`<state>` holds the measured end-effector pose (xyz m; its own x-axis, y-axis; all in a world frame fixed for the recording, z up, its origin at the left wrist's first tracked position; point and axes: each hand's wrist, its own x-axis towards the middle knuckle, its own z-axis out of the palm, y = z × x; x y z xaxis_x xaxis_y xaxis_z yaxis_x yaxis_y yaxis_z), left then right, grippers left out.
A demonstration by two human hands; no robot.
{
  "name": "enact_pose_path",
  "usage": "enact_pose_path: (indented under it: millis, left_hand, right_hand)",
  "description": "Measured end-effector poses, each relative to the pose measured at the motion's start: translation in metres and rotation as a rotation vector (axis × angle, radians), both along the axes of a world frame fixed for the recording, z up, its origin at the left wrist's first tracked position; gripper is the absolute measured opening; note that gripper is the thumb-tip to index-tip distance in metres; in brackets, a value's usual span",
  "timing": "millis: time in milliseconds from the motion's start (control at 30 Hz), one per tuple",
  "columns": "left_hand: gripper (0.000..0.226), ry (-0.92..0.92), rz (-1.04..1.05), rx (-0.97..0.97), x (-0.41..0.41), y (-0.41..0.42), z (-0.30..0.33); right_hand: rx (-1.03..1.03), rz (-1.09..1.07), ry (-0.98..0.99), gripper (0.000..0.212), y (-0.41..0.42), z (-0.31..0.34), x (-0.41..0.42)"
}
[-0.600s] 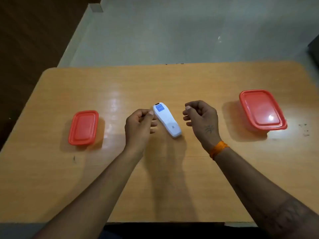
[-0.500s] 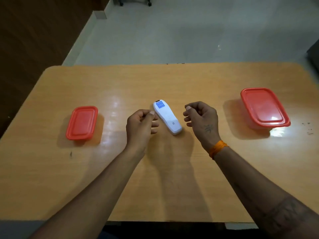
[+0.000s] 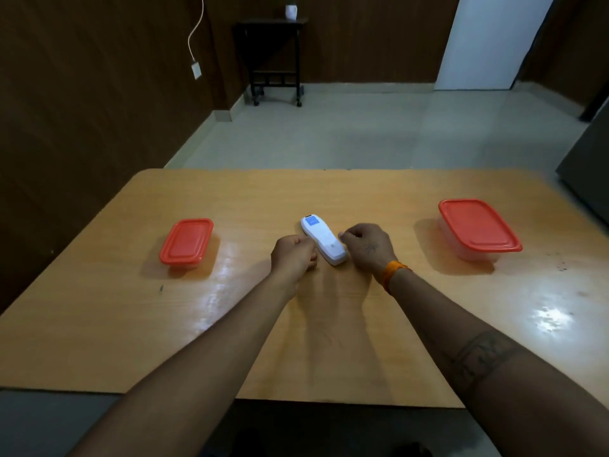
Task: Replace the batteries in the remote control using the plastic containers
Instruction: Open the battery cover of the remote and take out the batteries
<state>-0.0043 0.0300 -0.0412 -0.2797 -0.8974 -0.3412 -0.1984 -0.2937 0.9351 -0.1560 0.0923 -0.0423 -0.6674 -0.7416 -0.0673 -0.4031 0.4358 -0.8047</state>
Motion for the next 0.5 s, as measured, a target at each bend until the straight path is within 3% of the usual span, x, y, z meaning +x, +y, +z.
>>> enact_pose_path:
  millis: [233, 400, 500]
  left_hand:
    - [0.020, 0.042, 0.027, 0.042, -0.011, -0.003, -0.010]
    - [0.013, 0.047, 0.027, 0.050, -0.009, -0.002, -0.013]
    - [0.018, 0.114, 0.021, 0.052, -0.002, 0.004, -0.012]
  right_hand:
    - [0.113, 0.083, 0.027, 0.024, -0.005, -0.006, 0.008]
    - [-0.017, -0.046, -0.493, 0.030, 0.000, -0.002, 0.016]
    - [-0.138, -0.086, -0.700, 0.033, 0.018, 0.007, 0.030]
